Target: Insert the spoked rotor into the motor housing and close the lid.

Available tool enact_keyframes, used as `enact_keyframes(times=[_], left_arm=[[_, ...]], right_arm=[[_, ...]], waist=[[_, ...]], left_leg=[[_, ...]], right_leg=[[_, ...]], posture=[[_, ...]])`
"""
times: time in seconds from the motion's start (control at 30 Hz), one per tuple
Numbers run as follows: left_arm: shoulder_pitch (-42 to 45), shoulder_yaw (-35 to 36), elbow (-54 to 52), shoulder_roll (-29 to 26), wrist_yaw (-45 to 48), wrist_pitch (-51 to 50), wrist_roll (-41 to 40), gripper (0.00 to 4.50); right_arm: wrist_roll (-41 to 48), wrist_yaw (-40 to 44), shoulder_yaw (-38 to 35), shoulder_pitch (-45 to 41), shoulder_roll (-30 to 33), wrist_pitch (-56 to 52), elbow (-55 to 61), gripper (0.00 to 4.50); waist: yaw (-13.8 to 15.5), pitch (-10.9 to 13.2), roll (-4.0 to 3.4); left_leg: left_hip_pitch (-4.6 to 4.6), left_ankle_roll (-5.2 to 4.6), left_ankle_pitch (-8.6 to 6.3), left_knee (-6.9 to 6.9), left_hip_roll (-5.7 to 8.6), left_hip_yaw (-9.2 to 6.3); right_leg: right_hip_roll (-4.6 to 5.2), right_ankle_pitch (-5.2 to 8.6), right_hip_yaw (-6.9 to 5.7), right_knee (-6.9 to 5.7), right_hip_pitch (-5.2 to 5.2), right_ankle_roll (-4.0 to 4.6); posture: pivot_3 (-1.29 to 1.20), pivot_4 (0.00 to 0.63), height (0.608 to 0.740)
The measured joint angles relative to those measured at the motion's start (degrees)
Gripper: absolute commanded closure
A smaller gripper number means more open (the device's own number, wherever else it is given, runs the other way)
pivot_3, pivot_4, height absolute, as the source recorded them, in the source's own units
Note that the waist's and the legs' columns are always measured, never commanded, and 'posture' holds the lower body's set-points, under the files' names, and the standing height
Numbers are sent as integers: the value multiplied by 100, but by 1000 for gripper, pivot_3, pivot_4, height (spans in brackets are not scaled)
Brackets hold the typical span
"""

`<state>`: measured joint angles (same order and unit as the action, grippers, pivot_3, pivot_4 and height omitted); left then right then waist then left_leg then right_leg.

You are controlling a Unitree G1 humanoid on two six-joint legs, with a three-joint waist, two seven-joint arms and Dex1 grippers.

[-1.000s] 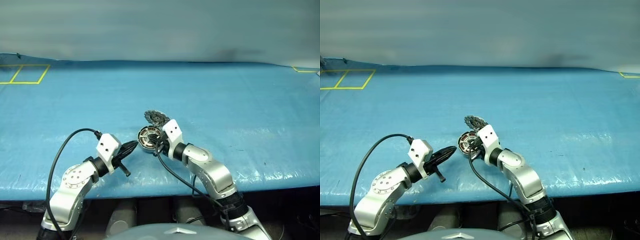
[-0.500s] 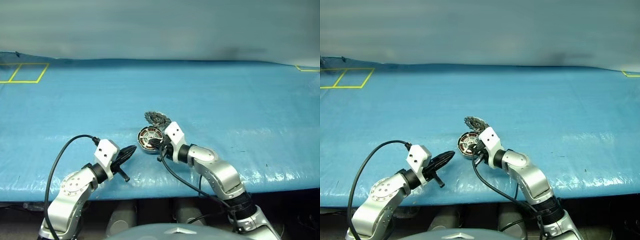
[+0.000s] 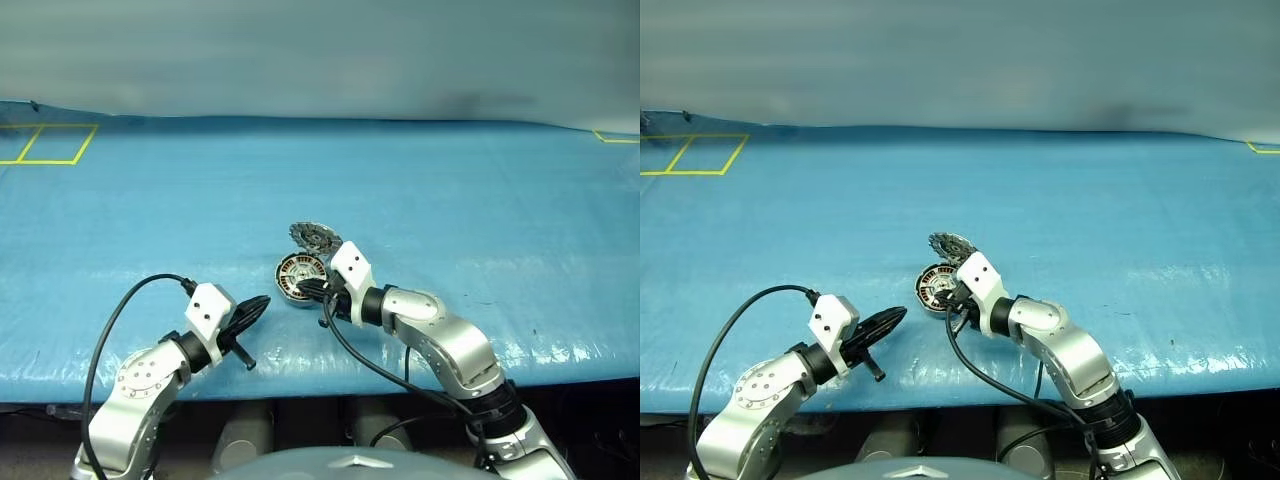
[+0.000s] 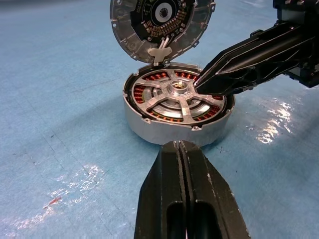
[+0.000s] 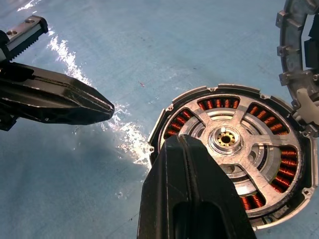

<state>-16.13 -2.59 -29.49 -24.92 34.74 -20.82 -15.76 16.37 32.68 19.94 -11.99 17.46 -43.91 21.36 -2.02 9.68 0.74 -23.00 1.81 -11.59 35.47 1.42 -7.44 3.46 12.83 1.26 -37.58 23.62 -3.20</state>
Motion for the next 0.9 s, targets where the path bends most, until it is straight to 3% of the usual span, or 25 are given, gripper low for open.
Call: enact_keyframes(times=[0.3,0.67,0.9], left_arm=[[256,-2,-11,-159,27,-78,-78,4449],[485,-27,-5,-241,129,-126,-129,4449],[526,-57,-6,-271,198,-125,-120,4449]], right_arm=[[230,161,-62,53,162,-27,370,4500],[994,683,-806,638,1314,-284,1286,4500],[453,142,-1125,499,2007,-552,931,4500]], waist=[[3,8,0],[51,10,1],[64,11,2]], left_leg=[[-7,-1,0,-5,0,-2],[-25,-7,-2,-13,0,-9],[-38,-10,-4,-4,0,-6]], right_leg=[[-1,0,-4,10,4,0],[-1,-8,-17,54,-2,-12],[-1,-16,-17,64,2,-21]], posture=[[0,150,740],[0,150,740],[0,150,740]])
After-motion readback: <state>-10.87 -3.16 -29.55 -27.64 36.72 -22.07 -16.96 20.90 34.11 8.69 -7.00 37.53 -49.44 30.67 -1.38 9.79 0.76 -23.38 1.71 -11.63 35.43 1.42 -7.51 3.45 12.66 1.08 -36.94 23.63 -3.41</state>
